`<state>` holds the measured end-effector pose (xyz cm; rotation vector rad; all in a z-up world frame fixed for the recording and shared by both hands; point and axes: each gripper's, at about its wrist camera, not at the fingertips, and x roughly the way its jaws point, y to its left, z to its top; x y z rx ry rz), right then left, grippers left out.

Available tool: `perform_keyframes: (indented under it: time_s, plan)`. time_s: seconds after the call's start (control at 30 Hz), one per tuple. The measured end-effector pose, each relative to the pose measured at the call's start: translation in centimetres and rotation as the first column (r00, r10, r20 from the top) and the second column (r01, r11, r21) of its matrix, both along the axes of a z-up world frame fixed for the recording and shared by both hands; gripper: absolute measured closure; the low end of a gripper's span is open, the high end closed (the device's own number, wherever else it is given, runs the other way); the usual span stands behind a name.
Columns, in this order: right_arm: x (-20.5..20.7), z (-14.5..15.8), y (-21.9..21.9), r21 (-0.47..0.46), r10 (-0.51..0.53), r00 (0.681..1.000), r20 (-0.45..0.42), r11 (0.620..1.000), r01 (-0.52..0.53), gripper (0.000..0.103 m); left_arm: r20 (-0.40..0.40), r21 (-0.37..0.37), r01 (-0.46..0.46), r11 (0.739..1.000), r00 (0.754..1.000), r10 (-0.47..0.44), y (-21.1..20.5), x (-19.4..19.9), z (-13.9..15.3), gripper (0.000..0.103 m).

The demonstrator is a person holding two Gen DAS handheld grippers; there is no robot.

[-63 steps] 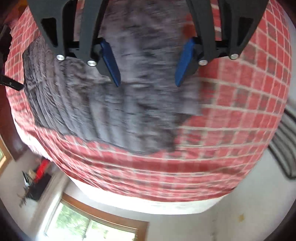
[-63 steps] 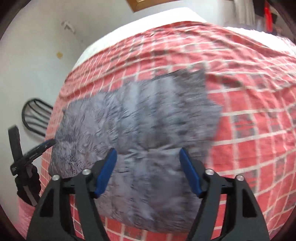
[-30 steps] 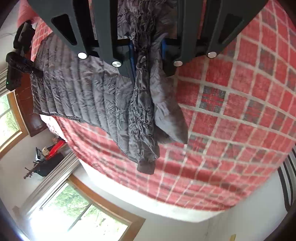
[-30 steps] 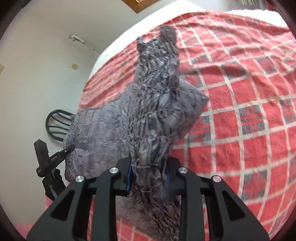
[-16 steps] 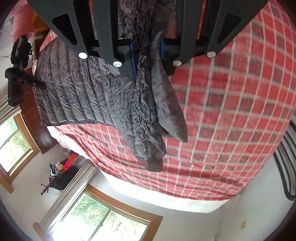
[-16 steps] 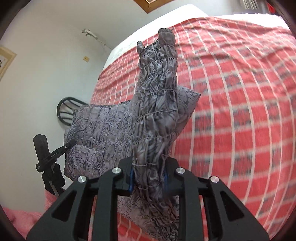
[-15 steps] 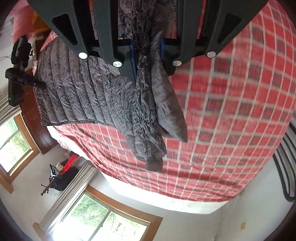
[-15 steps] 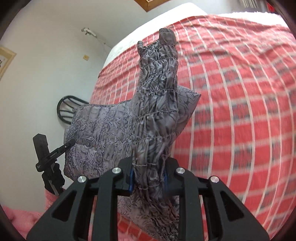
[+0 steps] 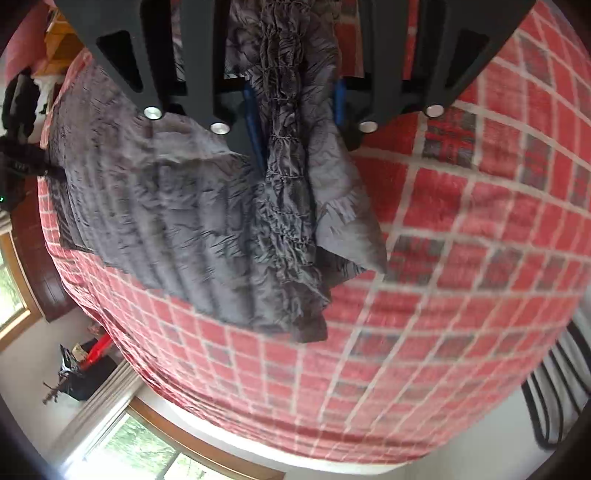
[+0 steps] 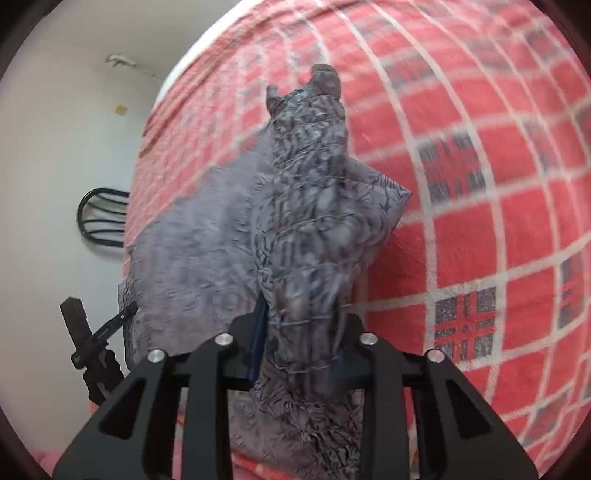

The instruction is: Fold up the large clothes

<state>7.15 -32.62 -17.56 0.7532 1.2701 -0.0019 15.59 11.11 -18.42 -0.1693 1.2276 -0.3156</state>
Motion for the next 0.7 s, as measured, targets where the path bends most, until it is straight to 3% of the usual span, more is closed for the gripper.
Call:
perform_keyframes:
  time_s: [0.27,0.33,0.4,0.5,0.7]
  plan:
    - [-1.2,-1.2,-0.4,0.048,-0.075,0.997,0.035,0.996,0.074,0.063,0.020,0.035,0.013,0.999,1.000,-0.013,0.1,0.4,-1.4,0.055]
    - [-1.4,-0.8,-0.7,0.030,-0.077,0.997,0.020,0.997,0.077,0.057,0.017,0.068,0.007,0.998,1.000,-0.008,0.0,0.5,-0.8,0.049]
    - [-1.7,0.5,-0.4,-0.039,-0.057,0.998,0.002,0.998,0.057,0.051,0.023,0.104,-0.002,0.995,1.000,0.000,-0.1,0.4,0.0,0.044]
    - [-2.4,3.1,0.7,-0.156,-0.025,1.000,0.005,0.988,0.025,0.050,0.043,0.132,-0.033,0.991,0.999,0.028,0.3,-0.3,2.0,0.044]
    - [-4.6,7.0,2.2,-0.252,-0.004,0.999,0.041,0.968,0.014,0.050,0.128,0.198,-0.065,0.978,0.991,0.040,0.3,-2.7,6.2,0.044]
